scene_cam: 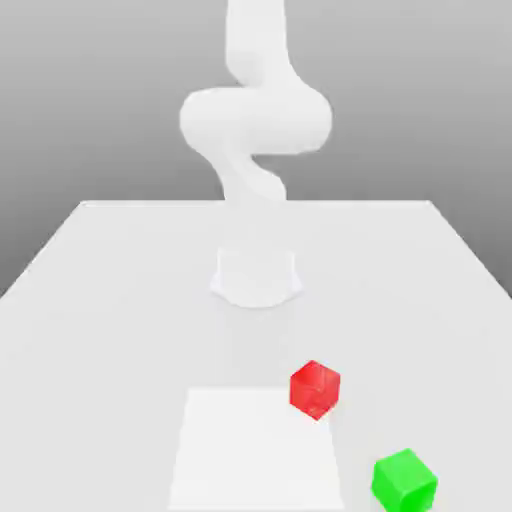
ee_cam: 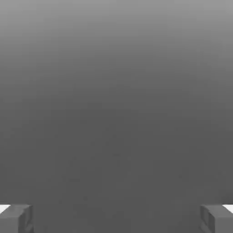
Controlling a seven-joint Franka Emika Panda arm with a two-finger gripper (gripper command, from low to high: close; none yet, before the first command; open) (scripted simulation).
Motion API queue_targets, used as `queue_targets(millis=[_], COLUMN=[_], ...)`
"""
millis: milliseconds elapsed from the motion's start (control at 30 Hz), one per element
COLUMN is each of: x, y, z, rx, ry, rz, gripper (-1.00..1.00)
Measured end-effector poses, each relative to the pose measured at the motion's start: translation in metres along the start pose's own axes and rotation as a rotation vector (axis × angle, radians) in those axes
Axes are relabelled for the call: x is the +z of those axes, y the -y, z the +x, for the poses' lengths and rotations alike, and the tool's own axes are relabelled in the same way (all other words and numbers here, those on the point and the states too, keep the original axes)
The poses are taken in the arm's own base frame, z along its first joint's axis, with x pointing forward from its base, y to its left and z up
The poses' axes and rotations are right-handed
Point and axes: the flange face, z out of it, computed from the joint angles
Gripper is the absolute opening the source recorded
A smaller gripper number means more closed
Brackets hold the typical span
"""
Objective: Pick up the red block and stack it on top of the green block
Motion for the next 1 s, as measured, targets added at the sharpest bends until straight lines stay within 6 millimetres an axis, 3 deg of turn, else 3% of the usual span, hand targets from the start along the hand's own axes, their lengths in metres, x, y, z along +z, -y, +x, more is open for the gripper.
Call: queue_targets(millis=[100, 233, 367, 467, 600, 667, 800, 833, 1000], x=[0.075, 0.161, 0.231, 0.273, 0.317, 0.332, 0.357, 0.36, 0.36], y=[-0.009, -0.031, -0.066, -0.103, -0.162, -0.174, -0.194, -0.197, -0.197], z=[-0.029, -0.082, -0.148, -0.206, -0.285, -0.303, -0.321, -0.324, -0.324], rx=[-0.111, -0.259, -0.416, -0.544, -0.705, -0.733, -0.733, -0.733, -0.732], ry=[0.101, 0.238, 0.384, 0.506, 0.664, 0.686, 0.691, 0.692, 0.693], rz=[-0.054, -0.117, -0.174, -0.213, -0.256, -0.258, -0.262, -0.262, -0.263], gripper=[0.0, 0.0, 0.0, 0.0, 0.0, 0.0, 0.0, -1.0, -1.0])
